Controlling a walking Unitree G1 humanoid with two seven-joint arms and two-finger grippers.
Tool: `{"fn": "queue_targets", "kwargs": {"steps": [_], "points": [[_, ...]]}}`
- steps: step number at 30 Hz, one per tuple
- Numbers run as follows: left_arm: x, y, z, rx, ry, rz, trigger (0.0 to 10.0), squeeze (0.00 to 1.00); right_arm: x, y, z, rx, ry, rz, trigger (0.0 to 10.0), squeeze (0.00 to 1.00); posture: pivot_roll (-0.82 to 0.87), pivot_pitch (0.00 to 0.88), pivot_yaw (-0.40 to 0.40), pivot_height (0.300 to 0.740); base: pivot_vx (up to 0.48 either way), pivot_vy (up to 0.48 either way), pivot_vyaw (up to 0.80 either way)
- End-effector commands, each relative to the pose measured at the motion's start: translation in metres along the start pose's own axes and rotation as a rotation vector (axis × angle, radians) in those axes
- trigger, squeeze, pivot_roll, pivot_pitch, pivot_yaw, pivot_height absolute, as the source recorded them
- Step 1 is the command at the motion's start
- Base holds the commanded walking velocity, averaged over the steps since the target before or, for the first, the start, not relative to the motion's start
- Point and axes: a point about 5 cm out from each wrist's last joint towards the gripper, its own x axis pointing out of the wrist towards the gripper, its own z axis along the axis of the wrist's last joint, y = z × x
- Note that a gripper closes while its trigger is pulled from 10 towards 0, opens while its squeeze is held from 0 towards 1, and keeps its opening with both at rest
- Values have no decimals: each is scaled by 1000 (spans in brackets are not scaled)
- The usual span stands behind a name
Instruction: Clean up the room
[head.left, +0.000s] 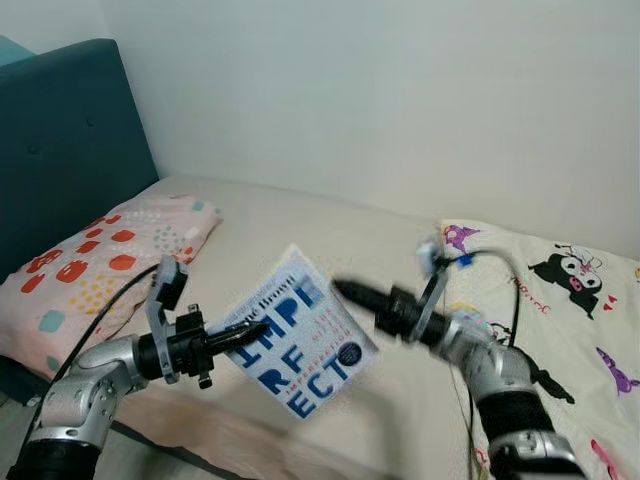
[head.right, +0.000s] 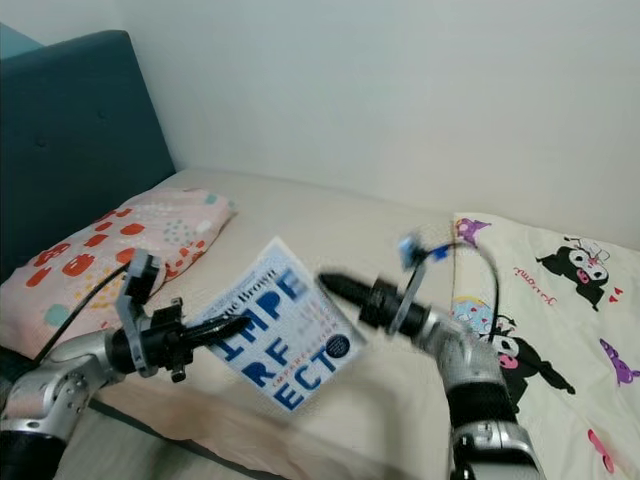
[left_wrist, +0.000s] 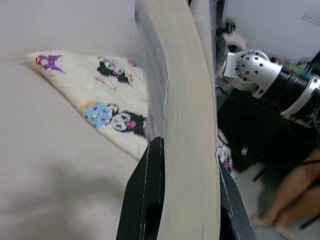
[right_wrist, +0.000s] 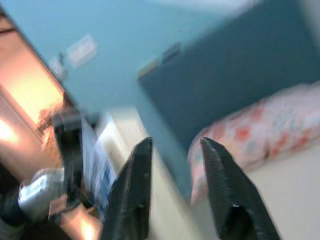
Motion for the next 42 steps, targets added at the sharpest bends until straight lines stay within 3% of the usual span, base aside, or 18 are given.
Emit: {"fn": "queue_targets", "kwargs": {"steps": [1,3,6,14,19,20,21,23,24,25,27,29,32,36,38,39,40,42], "points": [[-4,2,16,18,-104,14,0,0,-9,-6,3,35,-90,-58,10000,1000,29,0,-38,740,0,0,0],[-9,4,30,31,-199,33,0,0,-17,-12,20,58,-233,-108,10000,1000,29,0,-38,740,0,0,0],[-14,4,41,38,-287,50,0,0,-27,-17,30,67,-328,-162,10000,1000,24,0,-36,740,0,0,0],[-23,8,63,34,-522,108,0,0,-44,-21,12,115,-335,-235,10000,1000,20,0,-38,740,0,0,0],[-24,7,64,24,-552,111,0,0,-45,-19,7,144,-342,-219,10000,1000,20,0,-38,740,0,0,0],[-20,7,62,15,-556,111,0,0,-39,-6,-13,173,-217,-108,10000,0,15,0,-35,740,0,0,0],[-20,7,62,15,-556,111,0,0,-39,-6,-13,173,-217,-108,10000,0,15,0,-35,740,0,0,0],[-12,5,58,-5,-569,99,0,0,-27,14,-50,243,-39,40,10000,0,16,0,-40,740,0,0,0],[-12,5,58,-5,-569,99,0,0,-27,14,-50,243,-39,40,10000,0,16,0,-40,740,0,0,0],[-5,4,56,-22,-577,80,0,0,-17,24,-69,274,36,94,10000,0,15,0,-39,740,0,0,0],[-3,3,55,-29,-576,74,0,0,-13,27,-74,276,74,116,10000,0,11,0,-38,740,0,0,0],[2,3,52,-40,-566,67,0,0,-8,38,-91,266,212,178,10000,0,8,0,-39,740,0,0,0],[5,3,51,-47,-567,55,0,0,-6,40,-98,259,257,190,10000,0,8,0,-42,740,0,0,0],[8,1,51,-50,-570,37,0,0,-2,36,-94,240,224,150,10000,0,7,0,-44,740,0,0,0],[8,-1,49,-54,-565,28,0,0,3,30,-77,276,76,113,10000,0,5,0,-46,740,0,0,0],[8,-1,49,-54,-565,28,0,0,3,30,-77,276,76,113,10000,0,5,0,-46,740,0,0,0],[9,-2,47,-56,-555,21,0,0,4,30,-65,308,-5,132,10000,0,6,0,-46,740,0,0,0],[9,-3,45,-59,-544,13,0,0,3,32,-56,324,-64,161,10000,0,6,0,-46,740,0,0,0]]}}
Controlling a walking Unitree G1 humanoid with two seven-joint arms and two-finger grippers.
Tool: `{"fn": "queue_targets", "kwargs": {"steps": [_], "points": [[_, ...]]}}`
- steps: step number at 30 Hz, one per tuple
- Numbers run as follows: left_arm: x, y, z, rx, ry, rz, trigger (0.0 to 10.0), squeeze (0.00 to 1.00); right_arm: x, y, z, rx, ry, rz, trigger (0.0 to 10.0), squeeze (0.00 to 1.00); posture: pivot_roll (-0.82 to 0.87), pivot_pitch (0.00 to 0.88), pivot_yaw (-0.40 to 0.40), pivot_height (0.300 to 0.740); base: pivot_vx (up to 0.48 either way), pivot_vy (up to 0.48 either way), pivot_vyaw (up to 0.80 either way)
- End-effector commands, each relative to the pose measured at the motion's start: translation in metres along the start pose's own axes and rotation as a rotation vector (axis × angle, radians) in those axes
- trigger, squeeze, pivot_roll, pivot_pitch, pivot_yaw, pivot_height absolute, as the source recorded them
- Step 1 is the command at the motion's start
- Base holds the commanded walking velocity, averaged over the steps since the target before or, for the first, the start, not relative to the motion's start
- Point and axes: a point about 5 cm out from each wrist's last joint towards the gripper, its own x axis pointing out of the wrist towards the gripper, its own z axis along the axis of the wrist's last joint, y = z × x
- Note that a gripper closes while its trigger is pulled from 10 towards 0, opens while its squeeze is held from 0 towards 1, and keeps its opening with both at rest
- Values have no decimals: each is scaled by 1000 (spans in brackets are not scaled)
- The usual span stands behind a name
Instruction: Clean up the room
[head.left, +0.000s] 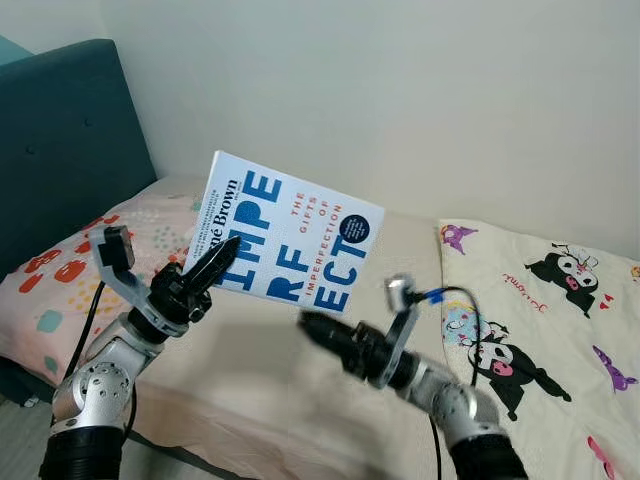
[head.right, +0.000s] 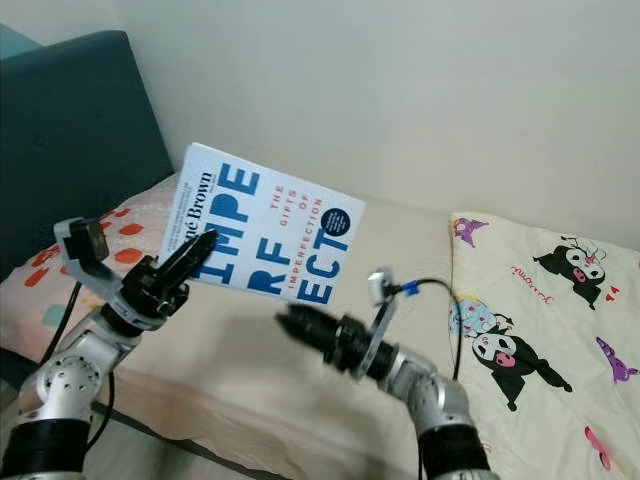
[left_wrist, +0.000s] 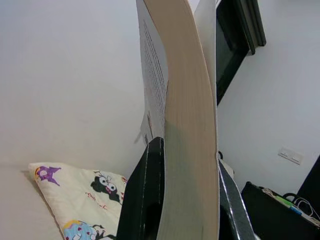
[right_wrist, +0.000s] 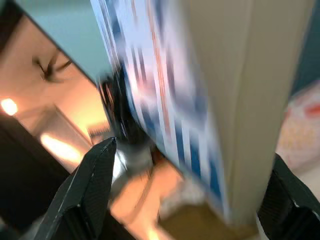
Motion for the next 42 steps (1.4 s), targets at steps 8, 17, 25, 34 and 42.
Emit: {"fn": "queue_targets", "kwargs": {"steps": [8,17,25,34,42], "points": [[-2,-7,-4,-14,28,-55,0,0,0,15,27,36,-168,118,10000,0,1,0,-48,740,0,0,0],[-4,-16,-11,-54,72,-133,0,0,3,13,26,45,-136,77,10000,0,-5,0,-54,740,0,0,0],[-8,-19,-12,-63,103,-157,0,0,2,14,24,71,-103,89,0,0,-6,0,-58,740,0,0,0],[-8,-13,-9,-42,105,-134,0,0,-6,15,19,78,-41,75,0,0,-10,0,-58,740,0,0,0],[-12,-7,0,-15,99,-97,0,0,-16,15,8,94,18,40,0,0,-13,0,-56,740,0,0,0]]}}
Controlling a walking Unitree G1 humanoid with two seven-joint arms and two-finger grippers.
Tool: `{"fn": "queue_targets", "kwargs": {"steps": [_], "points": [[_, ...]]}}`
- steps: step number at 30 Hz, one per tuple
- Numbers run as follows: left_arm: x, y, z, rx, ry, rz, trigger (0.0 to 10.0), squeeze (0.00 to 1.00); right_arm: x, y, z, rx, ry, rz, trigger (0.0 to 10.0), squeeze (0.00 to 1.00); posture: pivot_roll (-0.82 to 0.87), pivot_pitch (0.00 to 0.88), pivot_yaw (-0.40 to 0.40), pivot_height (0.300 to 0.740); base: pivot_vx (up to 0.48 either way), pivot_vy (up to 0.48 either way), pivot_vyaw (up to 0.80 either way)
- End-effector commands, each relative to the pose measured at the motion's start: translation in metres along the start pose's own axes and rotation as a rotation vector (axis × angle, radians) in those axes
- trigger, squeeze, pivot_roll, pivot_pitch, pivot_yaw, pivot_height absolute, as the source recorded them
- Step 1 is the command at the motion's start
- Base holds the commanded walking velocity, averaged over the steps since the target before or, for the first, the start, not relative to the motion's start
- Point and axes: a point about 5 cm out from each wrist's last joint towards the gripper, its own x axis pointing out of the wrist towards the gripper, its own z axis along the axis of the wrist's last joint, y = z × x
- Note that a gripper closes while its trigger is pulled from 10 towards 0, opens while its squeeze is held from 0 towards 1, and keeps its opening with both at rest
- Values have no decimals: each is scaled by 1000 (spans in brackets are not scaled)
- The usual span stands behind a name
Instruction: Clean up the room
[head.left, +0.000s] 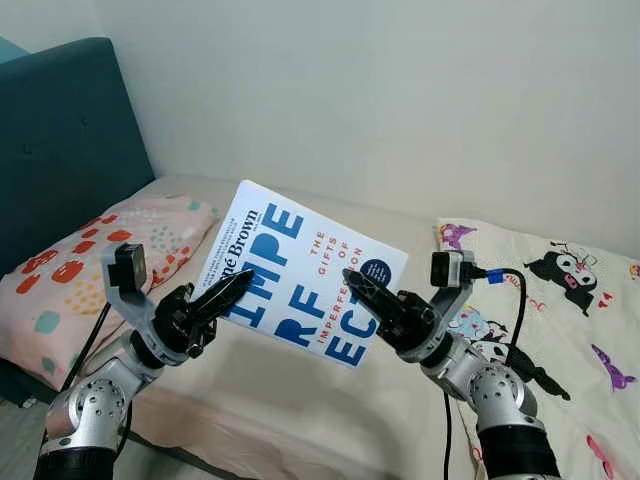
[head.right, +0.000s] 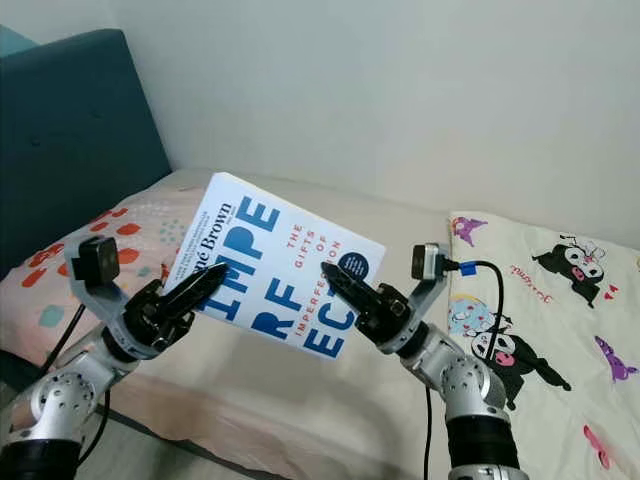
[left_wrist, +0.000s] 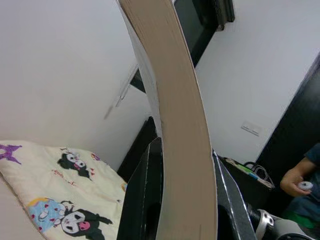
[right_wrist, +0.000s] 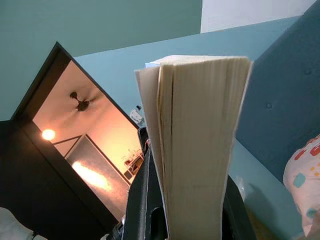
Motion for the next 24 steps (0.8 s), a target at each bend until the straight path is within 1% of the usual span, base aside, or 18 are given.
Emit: {"fn": "queue_targets", "kwargs": {"steps": [1,5,6,7,8,10,11,12,13,15,17,18,19,20,21,22,23,24], "points": [[-2,2,15,59,-5,15,0,0,-6,-1,-9,17,68,-38,0,0,-13,0,-56,740,0,0,0],[-3,5,16,70,-4,40,0,0,-8,-2,-12,20,80,-51,0,0,-13,0,-54,740,0,0,0],[-2,8,15,67,-8,68,10000,875,-8,-2,-13,21,80,-57,0,0,-11,0,-51,740,0,0,0],[-2,8,15,67,-8,68,10000,875,-8,-2,-13,21,80,-57,0,0,-11,0,-51,740,0,0,0],[-1,11,13,55,-21,105,10000,1000,-8,-4,-14,16,78,-67,0,0,-11,0,-50,740,0,0,0],[-1,11,13,55,-21,105,10000,1000,-8,-4,-14,16,78,-67,0,0,-11,0,-50,740,0,0,0],[0,16,9,56,-26,155,10000,1000,-7,-7,-15,4,73,-96,0,0,-7,0,-47,740,0,0,0],[0,16,9,56,-26,155,10000,1000,-7,-7,-15,4,73,-96,0,0,-7,0,-47,740,0,0,0],[-4,26,6,62,-46,249,10000,1000,-6,-15,-16,-20,60,-157,0,0,-8,0,-46,740,0,0,0],[-23,49,-2,78,-61,491,10000,1000,-7,-35,-15,-68,19,-328,0,0,-3,0,-47,740,0,0,0],[-23,49,-2,78,-61,491,10000,1000,-7,-35,-15,-68,19,-328,0,0,-3,0,-47,740,0,0,0],[-34,56,-6,67,-67,585,10000,1000,-10,-45,-13,-83,-12,-422,0,0,-3,0,-47,740,0,0,0],[-47,61,-14,57,-45,673,10000,1000,-16,-54,-10,-100,-39,-522,0,0,1,0,-47,740,0,0,0],[-47,61,-14,57,-45,673,10000,1000,-16,-54,-10,-100,-39,-522,0,0,1,0,-47,740,0,0,0],[-60,64,-22,40,-20,745,10000,1000,-22,-59,-8,-110,-58,-597,0,0,0,0,-46,740,0,0,0],[-60,64,-22,40,-20,745,10000,1000,-22,-59,-8,-110,-58,-597,0,0,0,0,-46,740,0,0,0],[-73,65,-31,24,13,810,10000,1000,-28,-63,-7,-124,-64,-656,0,0,1,0,-45,740,0,0,0],[-90,65,-43,-5,36,897,10000,1000,-35,-67,-8,-134,-67,-715,0,0,1,0,-45,740,0,0,0]]}}
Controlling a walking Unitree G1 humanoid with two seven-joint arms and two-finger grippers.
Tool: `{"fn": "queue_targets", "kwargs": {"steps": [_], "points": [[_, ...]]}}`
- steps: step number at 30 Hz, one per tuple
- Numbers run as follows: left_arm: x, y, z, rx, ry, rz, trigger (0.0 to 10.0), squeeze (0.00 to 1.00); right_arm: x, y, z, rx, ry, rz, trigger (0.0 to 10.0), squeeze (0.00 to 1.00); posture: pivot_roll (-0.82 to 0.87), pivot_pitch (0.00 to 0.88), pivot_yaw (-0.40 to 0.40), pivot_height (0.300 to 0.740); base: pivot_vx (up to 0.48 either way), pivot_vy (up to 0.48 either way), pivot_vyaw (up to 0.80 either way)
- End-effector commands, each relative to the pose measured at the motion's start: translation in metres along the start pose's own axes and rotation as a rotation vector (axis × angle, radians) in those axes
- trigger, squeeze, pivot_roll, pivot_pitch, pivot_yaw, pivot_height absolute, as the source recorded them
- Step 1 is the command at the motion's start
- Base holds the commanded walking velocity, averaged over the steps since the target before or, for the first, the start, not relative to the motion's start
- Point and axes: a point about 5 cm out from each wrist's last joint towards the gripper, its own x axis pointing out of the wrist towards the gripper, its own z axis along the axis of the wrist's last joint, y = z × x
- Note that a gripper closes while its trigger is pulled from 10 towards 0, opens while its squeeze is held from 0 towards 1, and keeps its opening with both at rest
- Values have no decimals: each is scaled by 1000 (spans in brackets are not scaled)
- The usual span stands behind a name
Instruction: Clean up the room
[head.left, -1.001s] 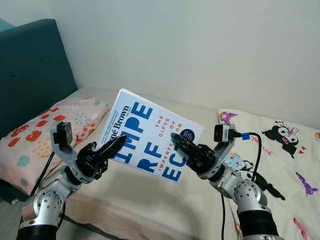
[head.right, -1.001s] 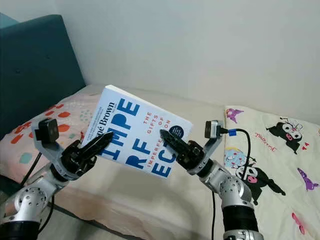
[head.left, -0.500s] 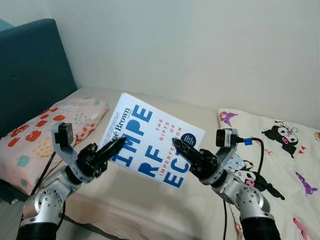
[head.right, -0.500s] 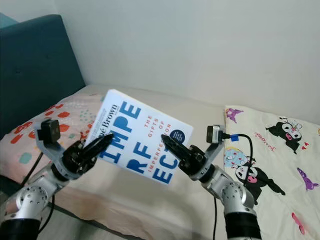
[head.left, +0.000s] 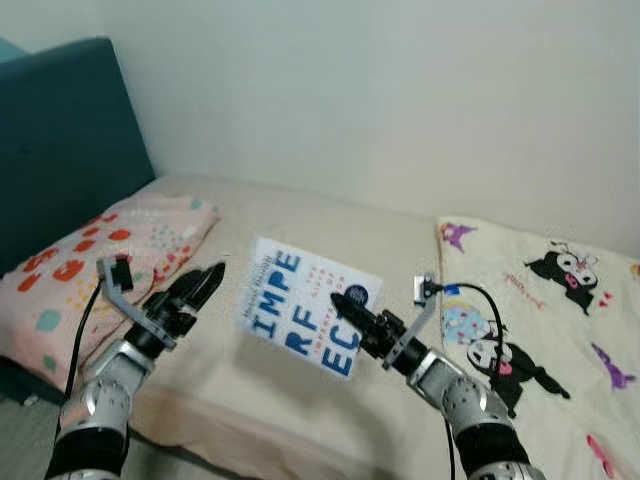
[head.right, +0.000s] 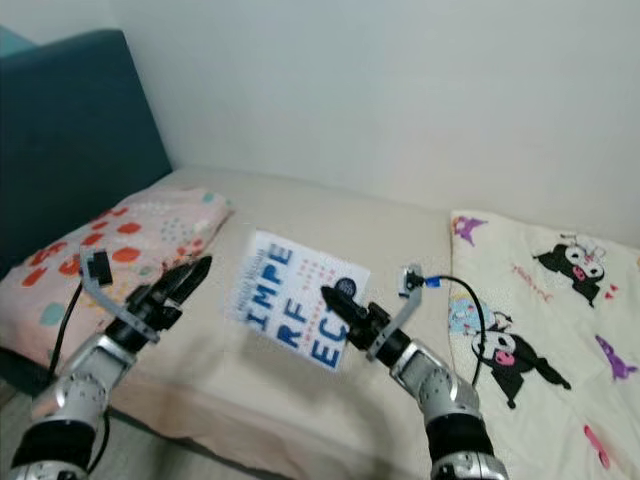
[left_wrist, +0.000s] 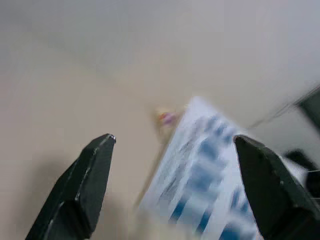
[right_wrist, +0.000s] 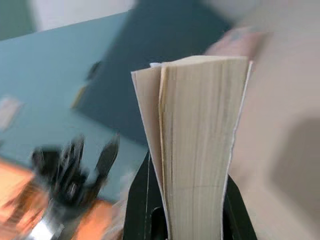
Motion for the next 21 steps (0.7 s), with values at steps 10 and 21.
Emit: {"fn": "queue_targets", "kwargs": {"steps": [10,21], "points": [[-77,61,-66,-32,231,651,10000,1000,-28,-47,-36,-322,254,-421,10000,0,9,0,-51,740,0,0,90],[-131,58,-129,-45,475,940,10000,0,-74,-71,-89,-493,583,-631,10000,0,8,0,-50,740,0,0,699]]}}
